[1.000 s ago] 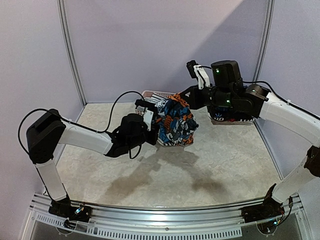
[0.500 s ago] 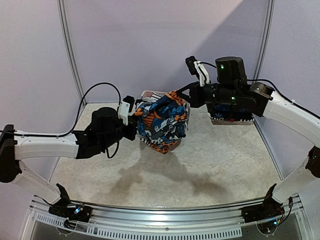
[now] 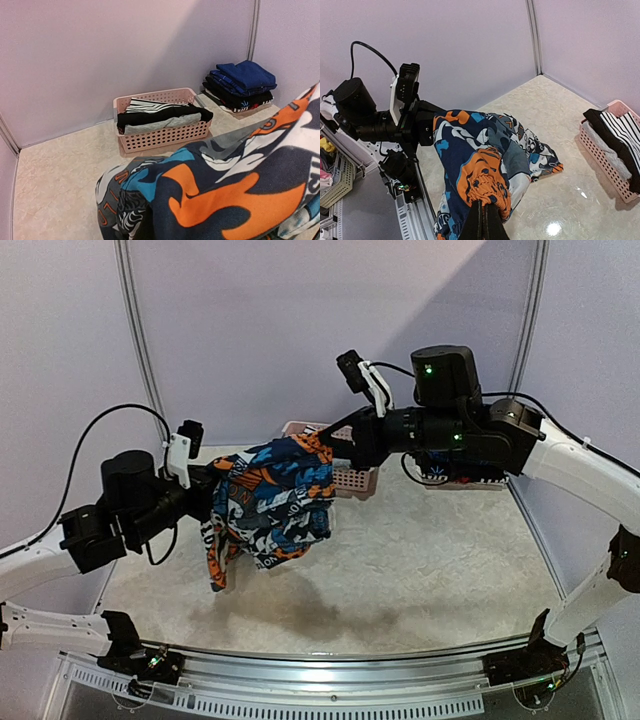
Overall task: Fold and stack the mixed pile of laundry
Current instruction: Pick up the crumpled shorts from the center of the board.
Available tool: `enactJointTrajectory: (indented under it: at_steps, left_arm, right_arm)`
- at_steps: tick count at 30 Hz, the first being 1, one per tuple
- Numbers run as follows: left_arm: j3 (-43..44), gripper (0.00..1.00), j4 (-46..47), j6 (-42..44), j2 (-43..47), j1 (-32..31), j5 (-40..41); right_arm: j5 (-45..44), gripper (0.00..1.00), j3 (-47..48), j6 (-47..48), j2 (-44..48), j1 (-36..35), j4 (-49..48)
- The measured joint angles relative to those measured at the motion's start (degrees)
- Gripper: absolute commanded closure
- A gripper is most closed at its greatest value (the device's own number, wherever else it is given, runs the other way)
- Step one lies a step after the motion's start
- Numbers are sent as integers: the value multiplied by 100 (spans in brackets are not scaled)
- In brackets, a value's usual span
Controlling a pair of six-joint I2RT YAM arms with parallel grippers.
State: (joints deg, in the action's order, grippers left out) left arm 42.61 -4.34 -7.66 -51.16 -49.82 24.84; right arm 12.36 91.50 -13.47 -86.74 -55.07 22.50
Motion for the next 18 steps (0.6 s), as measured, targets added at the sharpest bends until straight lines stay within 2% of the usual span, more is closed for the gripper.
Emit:
enactJointTrajectory:
  at_steps: [6, 10, 13, 18]
  left_arm:
    - [494, 100, -1231, -229, 623, -111, 11]
    - [754, 100, -1650, -343, 734, -186, -63]
    - [791, 100, -1753, -352, 581, -258, -208]
    - [879, 100, -1718, -339, -339, -308, -374]
  right_arm:
    - [-184, 100, 83, -162, 22, -282, 168]
    - [-472, 100, -588, -393, 365, -299, 20]
    - [-791, 100, -1228, -546, 732, -350, -166]
    - [-1694, 100, -2170, -793, 1220, -310, -363]
